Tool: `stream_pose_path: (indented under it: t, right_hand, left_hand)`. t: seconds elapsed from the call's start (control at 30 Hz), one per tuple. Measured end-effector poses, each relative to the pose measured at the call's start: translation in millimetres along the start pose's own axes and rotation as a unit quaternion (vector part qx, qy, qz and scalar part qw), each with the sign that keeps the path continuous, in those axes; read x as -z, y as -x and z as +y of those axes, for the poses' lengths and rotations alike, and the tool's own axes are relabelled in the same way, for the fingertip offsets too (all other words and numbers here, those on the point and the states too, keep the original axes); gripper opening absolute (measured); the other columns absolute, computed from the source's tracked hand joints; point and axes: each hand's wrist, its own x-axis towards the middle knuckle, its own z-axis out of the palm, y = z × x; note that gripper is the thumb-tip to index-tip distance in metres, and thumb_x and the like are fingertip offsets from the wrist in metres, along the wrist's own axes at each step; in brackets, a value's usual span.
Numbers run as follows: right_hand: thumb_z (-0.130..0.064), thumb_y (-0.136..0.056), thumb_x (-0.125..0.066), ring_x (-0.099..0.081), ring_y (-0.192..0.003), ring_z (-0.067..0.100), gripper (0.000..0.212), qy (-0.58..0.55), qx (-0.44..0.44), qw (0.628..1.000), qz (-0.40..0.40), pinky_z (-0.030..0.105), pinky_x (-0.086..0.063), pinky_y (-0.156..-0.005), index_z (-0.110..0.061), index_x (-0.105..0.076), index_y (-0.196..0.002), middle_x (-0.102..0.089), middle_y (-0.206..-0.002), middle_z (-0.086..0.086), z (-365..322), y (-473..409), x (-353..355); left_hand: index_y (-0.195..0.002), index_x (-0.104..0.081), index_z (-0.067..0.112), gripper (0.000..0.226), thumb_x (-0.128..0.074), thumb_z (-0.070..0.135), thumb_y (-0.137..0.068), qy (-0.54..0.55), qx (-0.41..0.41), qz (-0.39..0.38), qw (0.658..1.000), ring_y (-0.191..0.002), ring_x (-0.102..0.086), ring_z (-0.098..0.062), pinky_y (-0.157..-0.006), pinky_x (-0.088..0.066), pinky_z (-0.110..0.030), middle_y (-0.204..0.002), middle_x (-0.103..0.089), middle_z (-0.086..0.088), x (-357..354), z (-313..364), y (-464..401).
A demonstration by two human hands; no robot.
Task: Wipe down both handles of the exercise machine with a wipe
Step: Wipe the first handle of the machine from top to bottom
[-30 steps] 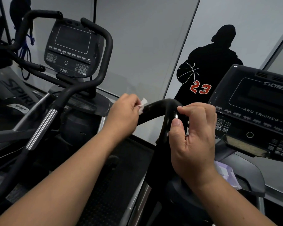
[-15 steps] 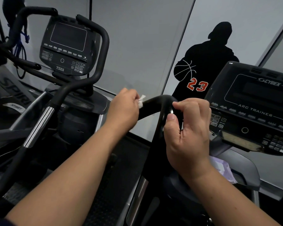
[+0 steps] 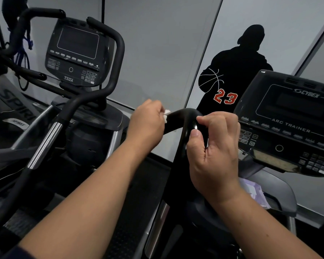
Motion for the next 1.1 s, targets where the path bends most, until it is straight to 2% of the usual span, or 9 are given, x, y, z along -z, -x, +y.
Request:
stream_pose_path:
  t: [0.13, 0.27, 0.37, 0.53, 0.67, 0.83, 0.93, 1.03, 1.1]
  right_hand:
    - [-0.026, -0.086, -0.048, -0.047, -0.098, 0.027, 0.032, 0.000, 0.002, 1.000, 0.003, 0.019, -0.034, -0.089, -0.001, -0.062, -0.100, -0.045, -0.106, 0.003, 0.3, 0.1, -0.2]
    - [-0.027, -0.087, -0.048, -0.047, -0.098, 0.028, 0.031, 0.003, -0.002, 1.000, -0.004, 0.019, -0.034, -0.088, -0.001, -0.061, -0.100, -0.045, -0.105, 0.003, 0.1, 0.4, -0.3]
    - [-0.026, -0.087, -0.048, -0.047, -0.098, 0.027, 0.031, 0.003, 0.002, 1.000, 0.000, 0.021, -0.034, -0.088, -0.001, -0.061, -0.100, -0.045, -0.105, 0.003, 0.4, 0.3, -0.3]
    - [-0.027, -0.087, -0.047, -0.046, -0.098, 0.026, 0.032, 0.004, 0.000, 1.000, -0.006, 0.022, -0.035, -0.087, -0.002, -0.061, -0.101, -0.043, -0.106, 0.001, -0.8, 0.6, -0.2]
    - [-0.028, -0.087, -0.047, -0.046, -0.098, 0.027, 0.031, 0.005, -0.001, 1.000, -0.007, 0.030, -0.038, -0.085, -0.003, -0.061, -0.100, -0.046, -0.106, 0.005, 0.0, 0.4, 0.1]
    - [-0.028, -0.087, -0.047, -0.046, -0.098, 0.026, 0.030, 0.004, -0.007, 1.000, -0.011, 0.028, -0.038, -0.084, -0.004, -0.061, -0.100, -0.045, -0.106, 0.002, -1.1, 1.1, 0.7]
    - [-0.028, -0.087, -0.047, -0.047, -0.098, 0.026, 0.030, 0.006, -0.005, 1.000, -0.006, 0.025, -0.037, -0.084, -0.004, -0.061, -0.099, -0.046, -0.106, 0.003, -0.7, 0.5, 0.0]
    - [-0.028, -0.087, -0.047, -0.046, -0.099, 0.026, 0.030, 0.005, -0.005, 1.000, -0.008, 0.021, -0.036, -0.086, -0.004, -0.060, -0.101, -0.043, -0.107, 0.000, -1.1, 1.2, 0.7]
    - [-0.027, -0.087, -0.047, -0.047, -0.099, 0.026, 0.030, 0.004, -0.007, 1.000, -0.009, 0.023, -0.038, -0.085, -0.004, -0.061, -0.101, -0.043, -0.107, 0.000, -1.5, 1.1, 0.9]
  left_hand:
    - [-0.093, -0.070, 0.009, 0.013, -0.057, 0.012, -0.093, 0.035, -0.055, -0.002, 0.998, -0.091, -0.061, -0.032, -0.077, -0.047, -0.040, -0.097, -0.065, -0.009, 1.6, 11.7, 11.9]
    - [-0.094, -0.069, 0.009, 0.015, -0.054, 0.013, -0.095, -0.013, -0.002, 0.012, 1.000, -0.090, -0.059, -0.033, -0.070, -0.036, -0.033, -0.096, -0.063, -0.010, 3.8, -2.0, 7.8]
    - [-0.092, -0.070, 0.008, 0.015, -0.056, 0.012, -0.092, 0.022, -0.051, 0.014, 0.998, -0.089, -0.061, -0.033, -0.074, -0.046, -0.038, -0.096, -0.066, -0.010, 1.1, 13.7, 16.9]
    - [-0.094, -0.071, 0.008, 0.015, -0.056, 0.012, -0.094, 0.025, 0.015, 0.043, 0.999, -0.091, -0.061, -0.033, -0.076, -0.045, -0.039, -0.098, -0.064, -0.011, -0.9, -0.4, 13.7]
    - [-0.093, -0.073, 0.009, 0.014, -0.060, 0.012, -0.090, 0.038, -0.037, 0.025, 0.998, -0.087, -0.061, -0.029, -0.075, -0.048, -0.040, -0.094, -0.063, -0.009, -2.9, 11.9, 28.9]
    - [-0.095, -0.077, 0.012, 0.016, -0.066, 0.007, -0.084, 0.037, 0.003, 0.012, 0.999, -0.094, -0.064, -0.030, -0.083, -0.051, -0.042, -0.095, -0.068, -0.008, 5.4, -5.6, 20.7]
    - [-0.092, -0.075, 0.013, 0.014, -0.064, 0.008, -0.085, 0.028, -0.039, 0.001, 0.999, -0.093, -0.062, -0.029, -0.082, -0.050, -0.041, -0.094, -0.067, -0.007, 3.8, 0.3, 25.8]
    - [-0.093, -0.076, 0.013, 0.011, -0.066, 0.016, -0.091, 0.036, 0.016, 0.036, 0.999, -0.091, -0.062, -0.029, -0.078, -0.047, -0.037, -0.094, -0.065, -0.006, 6.4, -13.9, 20.1]
    - [-0.091, -0.074, 0.012, 0.009, -0.065, 0.014, -0.091, 0.030, 0.005, 0.031, 0.999, -0.090, -0.061, -0.027, -0.076, -0.047, -0.036, -0.094, -0.064, -0.005, 4.7, -11.7, 24.4]
